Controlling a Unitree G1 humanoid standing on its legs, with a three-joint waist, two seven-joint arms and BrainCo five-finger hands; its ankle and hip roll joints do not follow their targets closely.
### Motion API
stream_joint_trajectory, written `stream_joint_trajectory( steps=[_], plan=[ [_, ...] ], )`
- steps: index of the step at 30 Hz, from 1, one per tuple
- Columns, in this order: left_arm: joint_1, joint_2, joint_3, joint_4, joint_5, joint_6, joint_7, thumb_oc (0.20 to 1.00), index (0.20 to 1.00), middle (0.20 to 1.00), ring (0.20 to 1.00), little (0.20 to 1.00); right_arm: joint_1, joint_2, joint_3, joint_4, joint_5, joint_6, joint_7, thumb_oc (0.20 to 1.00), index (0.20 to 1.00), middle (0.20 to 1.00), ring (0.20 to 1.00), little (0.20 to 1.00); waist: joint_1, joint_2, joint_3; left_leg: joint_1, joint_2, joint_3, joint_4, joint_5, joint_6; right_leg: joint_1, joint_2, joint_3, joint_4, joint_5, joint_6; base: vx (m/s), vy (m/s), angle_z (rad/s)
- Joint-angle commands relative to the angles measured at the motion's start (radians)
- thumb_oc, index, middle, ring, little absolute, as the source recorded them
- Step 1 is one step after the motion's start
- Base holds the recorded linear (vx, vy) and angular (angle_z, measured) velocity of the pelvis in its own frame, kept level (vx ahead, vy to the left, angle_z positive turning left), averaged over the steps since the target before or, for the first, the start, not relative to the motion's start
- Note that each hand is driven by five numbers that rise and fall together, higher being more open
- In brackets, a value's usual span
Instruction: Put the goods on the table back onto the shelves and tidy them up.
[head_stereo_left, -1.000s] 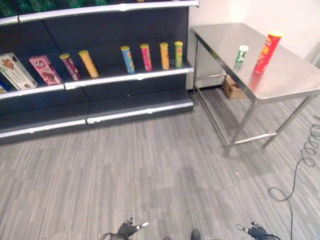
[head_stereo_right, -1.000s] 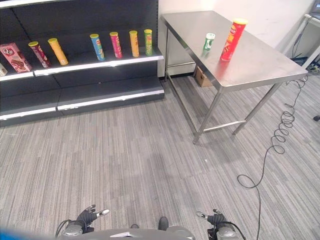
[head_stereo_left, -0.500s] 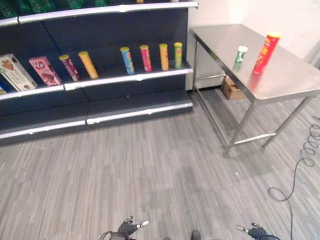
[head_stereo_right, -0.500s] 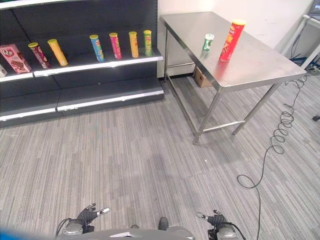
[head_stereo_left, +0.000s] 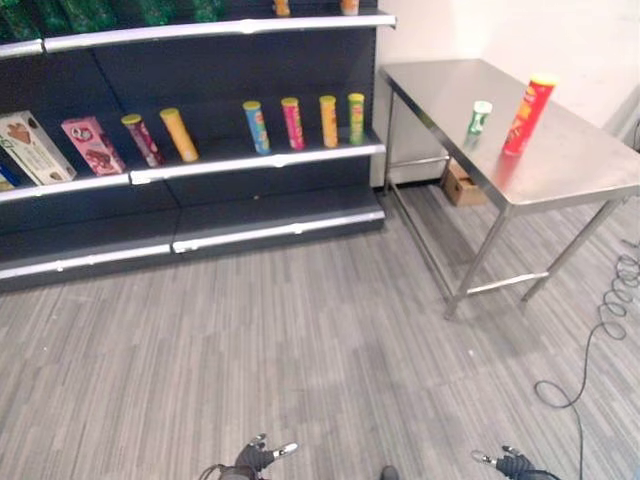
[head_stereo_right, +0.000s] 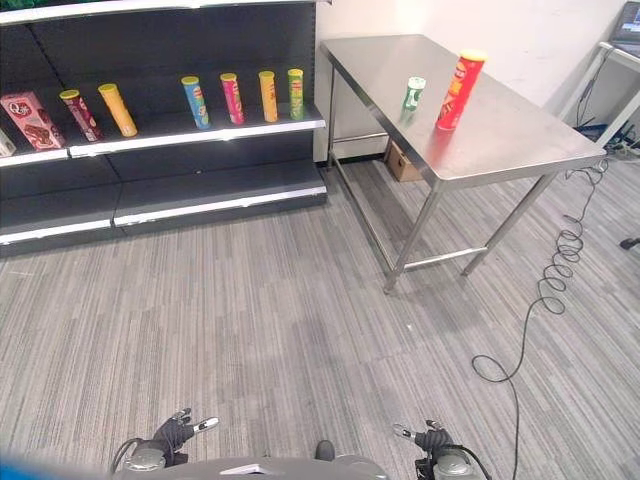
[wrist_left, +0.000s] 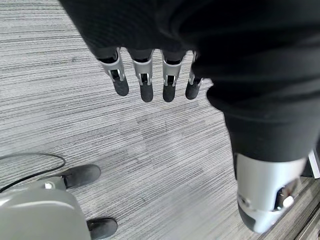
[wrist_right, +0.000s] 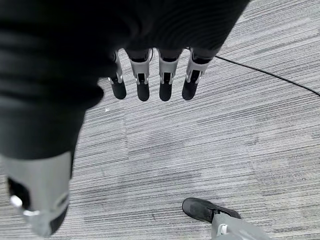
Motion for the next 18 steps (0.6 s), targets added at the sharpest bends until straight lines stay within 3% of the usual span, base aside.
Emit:
stream_joint_trajectory(
  steps=[1,4,5,6,8,11,12,14,15,16,17,18],
  plan=[
    [-0.079,0.027,0.002,0.048,-0.002,-0.022,0.003,1.0,1.0,1.0,1.0,1.0,-0.05,-0.029,0.031,-0.001,0.013,-0.011,-0.002,1.0,1.0,1.0,1.0,1.0,-0.025,-0.022,0.052,-0.026,0.055,-0.012,0.139,-0.11,-0.085,0.057,-0.083,0.024,0.081,-0.165,0.108,-0.02,-0.107,0.05],
    [-0.072,0.026,0.009,0.04,-0.026,-0.023,-0.002,1.0,1.0,1.0,1.0,1.0,-0.046,-0.035,0.041,-0.02,0.015,-0.014,0.002,1.0,1.0,1.0,1.0,1.0,-0.007,-0.037,0.095,-0.124,0.054,-0.026,0.346,-0.107,-0.1,0.065,-0.071,0.029,0.095,-0.185,0.075,-0.03,-0.141,0.1],
    [-0.075,0.027,0.008,0.037,-0.03,-0.022,0.0,1.0,1.0,1.0,1.0,1.0,-0.045,-0.04,0.042,-0.032,0.018,-0.015,0.0,1.0,1.0,1.0,1.0,1.0,0.002,-0.046,0.122,-0.197,0.058,-0.047,0.46,-0.053,-0.108,0.068,-0.07,0.028,0.102,-0.186,0.062,-0.04,-0.096,0.11],
    [-0.075,0.027,0.008,0.037,-0.03,-0.022,0.0,1.0,1.0,1.0,1.0,1.0,-0.045,-0.04,0.042,-0.032,0.018,-0.015,0.0,1.0,1.0,1.0,1.0,1.0,-0.001,-0.044,0.12,-0.204,0.06,-0.051,0.469,-0.056,-0.108,0.066,-0.068,0.025,0.103,-0.186,0.061,-0.06,-0.11,0.14],
    [-0.078,0.02,0.011,0.029,-0.058,-0.02,0.006,1.0,1.0,1.0,1.0,1.0,-0.05,-0.048,0.035,-0.047,0.04,-0.017,-0.006,1.0,1.0,1.0,1.0,1.0,0.006,-0.053,0.158,-0.327,0.051,-0.078,0.64,0.01,-0.101,0.08,-0.057,0.026,0.107,-0.2,0.038,0.06,-0.119,0.04],
    [-0.067,0.012,0.019,0.021,-0.082,-0.026,0.006,1.0,1.0,1.0,1.0,1.0,-0.043,-0.048,0.034,-0.056,0.044,-0.017,-0.006,1.0,1.0,1.0,1.0,1.0,0.014,-0.049,0.153,-0.358,0.055,-0.063,0.564,-0.011,-0.092,0.097,-0.057,0.027,0.1,-0.216,0.044,0.19,0.003,0.17],
    [-0.056,0.007,0.023,0.019,-0.088,-0.026,0.008,1.0,1.0,1.0,1.0,1.0,-0.038,-0.05,0.037,-0.066,0.038,-0.018,-0.007,1.0,1.0,1.0,1.0,1.0,0.026,-0.042,0.14,-0.37,0.053,-0.074,0.413,-0.011,-0.092,0.11,-0.054,0.032,0.089,-0.23,0.054,0.28,0.08,0.11],
    [-0.058,0.005,0.018,0.015,-0.092,-0.029,0.015,1.0,1.0,1.0,1.0,1.0,-0.048,-0.055,0.042,-0.056,0.034,-0.019,-0.013,1.0,1.0,1.0,1.0,1.0,0.043,-0.027,0.135,-0.413,0.061,-0.109,0.232,0.075,-0.111,0.14,-0.042,0.043,0.072,-0.256,0.062,0.32,0.083,-0.03],
    [-0.057,0.005,0.018,0.015,-0.092,-0.029,0.015,1.0,1.0,1.0,1.0,1.0,-0.048,-0.055,0.042,-0.056,0.034,-0.019,-0.013,1.0,1.0,1.0,1.0,1.0,0.043,-0.03,0.137,-0.407,0.058,-0.108,0.224,0.078,-0.111,0.143,-0.045,0.043,0.071,-0.258,0.062,0.35,0.087,0.03],
    [-0.061,0.009,0.015,0.009,-0.091,-0.031,0.018,1.0,1.0,1.0,1.0,1.0,-0.066,-0.063,0.044,-0.041,0.03,-0.02,-0.022,1.0,1.0,1.0,1.0,1.0,0.056,-0.024,0.133,-0.443,0.063,-0.125,0.104,0.111,-0.125,0.176,-0.042,0.067,0.056,-0.279,0.069,0.34,0.1,0.06],
    [-0.062,0.01,0.018,0.01,-0.09,-0.03,0.018,1.0,1.0,1.0,1.0,1.0,-0.07,-0.064,0.045,-0.036,0.027,-0.02,-0.023,1.0,1.0,1.0,1.0,1.0,0.059,-0.021,0.129,-0.457,0.066,-0.118,0.073,0.121,-0.132,0.191,-0.041,0.082,0.051,-0.286,0.072,0.62,0.243,-0.35],
    [-0.048,0.007,0.033,0.029,-0.084,-0.028,0.014,1.0,1.0,1.0,1.0,1.0,-0.064,-0.056,0.042,-0.033,0.014,-0.019,-0.017,1.0,1.0,1.0,1.0,1.0,0.07,-0.012,0.107,-0.422,0.079,-0.116,0.024,0.163,-0.134,0.218,-0.043,0.117,0.043,-0.297,0.083,0.69,0.358,-0.97]
  ],
)
